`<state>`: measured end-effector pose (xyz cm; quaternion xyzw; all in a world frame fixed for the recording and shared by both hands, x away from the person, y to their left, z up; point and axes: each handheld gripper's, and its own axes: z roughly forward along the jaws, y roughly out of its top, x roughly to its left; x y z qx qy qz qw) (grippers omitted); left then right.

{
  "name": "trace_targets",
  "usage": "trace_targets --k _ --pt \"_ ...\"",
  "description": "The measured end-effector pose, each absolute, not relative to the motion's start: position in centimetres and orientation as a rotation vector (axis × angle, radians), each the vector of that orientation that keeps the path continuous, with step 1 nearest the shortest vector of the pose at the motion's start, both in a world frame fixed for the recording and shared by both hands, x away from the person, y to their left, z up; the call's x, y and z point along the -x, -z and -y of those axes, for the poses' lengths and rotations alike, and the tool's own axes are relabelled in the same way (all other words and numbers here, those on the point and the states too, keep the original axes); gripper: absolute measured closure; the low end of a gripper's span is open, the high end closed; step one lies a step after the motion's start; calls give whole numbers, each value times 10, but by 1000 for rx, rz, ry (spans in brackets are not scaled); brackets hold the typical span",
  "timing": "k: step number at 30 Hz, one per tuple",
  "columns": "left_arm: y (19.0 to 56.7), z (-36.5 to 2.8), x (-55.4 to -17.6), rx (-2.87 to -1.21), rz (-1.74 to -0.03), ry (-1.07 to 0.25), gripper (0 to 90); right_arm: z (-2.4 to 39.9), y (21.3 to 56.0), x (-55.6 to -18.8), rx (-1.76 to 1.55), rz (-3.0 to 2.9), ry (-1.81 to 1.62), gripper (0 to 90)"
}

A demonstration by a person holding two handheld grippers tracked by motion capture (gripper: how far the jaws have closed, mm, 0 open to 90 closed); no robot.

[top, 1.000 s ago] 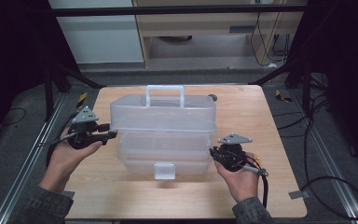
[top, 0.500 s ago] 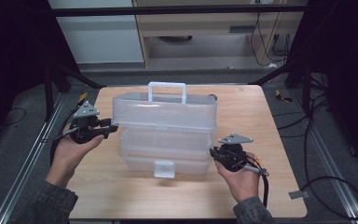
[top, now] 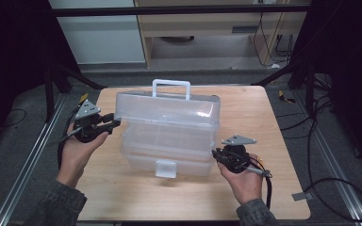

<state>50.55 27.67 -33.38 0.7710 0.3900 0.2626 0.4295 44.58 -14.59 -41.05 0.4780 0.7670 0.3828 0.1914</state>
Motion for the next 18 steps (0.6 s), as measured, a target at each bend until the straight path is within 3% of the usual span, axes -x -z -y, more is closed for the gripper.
trace_targets --k 18 --pt "347 -268 -526 -1873 -949 -680 628 148 410 -446 -1345 -2156 -1077 782"
